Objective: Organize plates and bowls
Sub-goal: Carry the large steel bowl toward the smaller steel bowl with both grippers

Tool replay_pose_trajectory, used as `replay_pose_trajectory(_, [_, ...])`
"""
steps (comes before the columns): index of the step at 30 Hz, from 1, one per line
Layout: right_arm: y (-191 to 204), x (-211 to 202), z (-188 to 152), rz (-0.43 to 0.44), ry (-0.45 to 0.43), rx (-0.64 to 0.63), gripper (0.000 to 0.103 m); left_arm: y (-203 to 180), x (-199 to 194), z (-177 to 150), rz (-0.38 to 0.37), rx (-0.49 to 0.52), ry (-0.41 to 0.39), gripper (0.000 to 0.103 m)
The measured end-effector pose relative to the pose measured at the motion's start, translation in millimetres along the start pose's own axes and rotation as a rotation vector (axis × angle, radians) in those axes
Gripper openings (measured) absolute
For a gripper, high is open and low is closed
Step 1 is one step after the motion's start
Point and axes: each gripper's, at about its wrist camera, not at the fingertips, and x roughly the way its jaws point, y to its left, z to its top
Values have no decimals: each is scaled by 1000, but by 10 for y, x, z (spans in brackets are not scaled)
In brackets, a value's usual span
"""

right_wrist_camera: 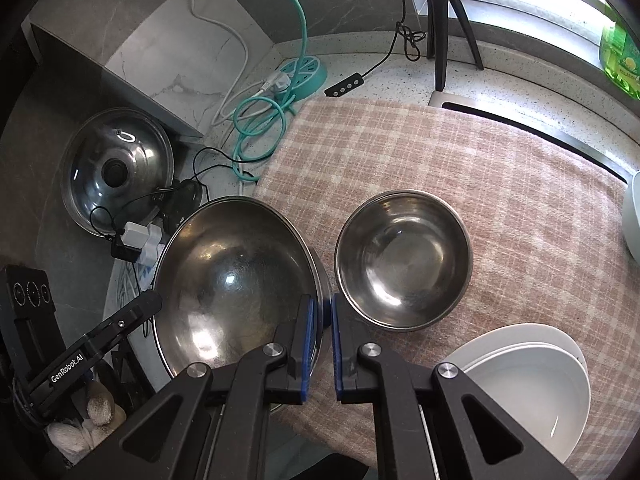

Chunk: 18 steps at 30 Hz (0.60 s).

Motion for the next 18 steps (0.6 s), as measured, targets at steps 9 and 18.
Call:
replay_pose_trajectory(9, [71,237,-105,-10,41,-1,8,227,59,-79,11,-38,21,10])
replay_pose_trajectory(18, [59,439,-182,-19,74,12,8,394,196,-119,24,-66,52,10])
